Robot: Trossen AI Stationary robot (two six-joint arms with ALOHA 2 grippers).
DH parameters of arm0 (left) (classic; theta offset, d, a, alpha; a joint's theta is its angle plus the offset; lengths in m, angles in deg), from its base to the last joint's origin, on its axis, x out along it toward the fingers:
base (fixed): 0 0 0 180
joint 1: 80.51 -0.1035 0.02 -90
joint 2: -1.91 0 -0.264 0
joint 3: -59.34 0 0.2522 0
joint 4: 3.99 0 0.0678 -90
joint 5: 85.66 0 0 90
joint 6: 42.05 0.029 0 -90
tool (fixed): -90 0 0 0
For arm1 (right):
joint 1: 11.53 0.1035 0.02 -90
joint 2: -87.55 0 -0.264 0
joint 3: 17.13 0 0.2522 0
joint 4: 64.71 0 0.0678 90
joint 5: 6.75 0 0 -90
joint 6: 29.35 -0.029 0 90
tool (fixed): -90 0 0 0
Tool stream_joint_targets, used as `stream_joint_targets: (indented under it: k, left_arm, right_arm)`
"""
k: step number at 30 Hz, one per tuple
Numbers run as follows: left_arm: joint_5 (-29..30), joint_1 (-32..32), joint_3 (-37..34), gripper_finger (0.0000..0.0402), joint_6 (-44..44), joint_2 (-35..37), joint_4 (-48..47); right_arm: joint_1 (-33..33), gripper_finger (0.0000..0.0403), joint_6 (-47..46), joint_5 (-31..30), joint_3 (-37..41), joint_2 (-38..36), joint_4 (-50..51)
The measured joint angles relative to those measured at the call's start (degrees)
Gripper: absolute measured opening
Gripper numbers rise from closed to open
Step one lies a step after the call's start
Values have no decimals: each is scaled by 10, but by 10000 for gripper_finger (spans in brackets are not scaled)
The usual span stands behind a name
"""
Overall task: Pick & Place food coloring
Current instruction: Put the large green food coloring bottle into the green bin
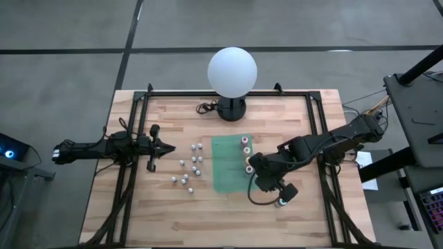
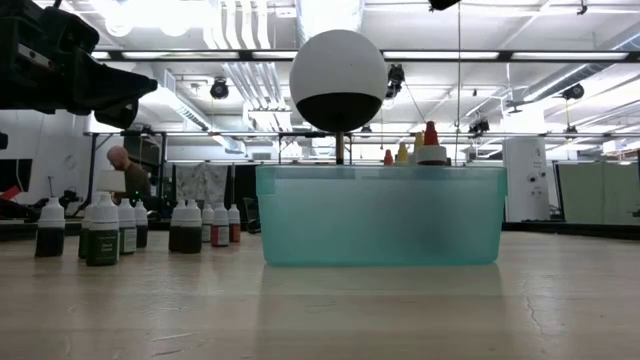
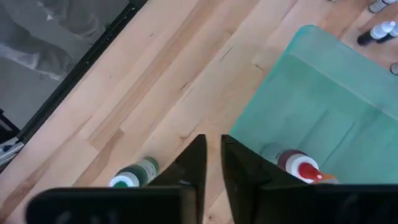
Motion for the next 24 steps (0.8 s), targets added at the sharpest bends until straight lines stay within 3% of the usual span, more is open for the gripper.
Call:
stream_joint_targets:
  k: [5, 24]
  left_arm:
    - [0, 0, 0, 0, 0, 0, 0]
    - [0, 0, 0, 0, 0, 0, 0]
  right_arm:
    - [16, 10, 27, 0, 0, -17, 0]
    - [115, 9, 91, 3, 6, -114, 57]
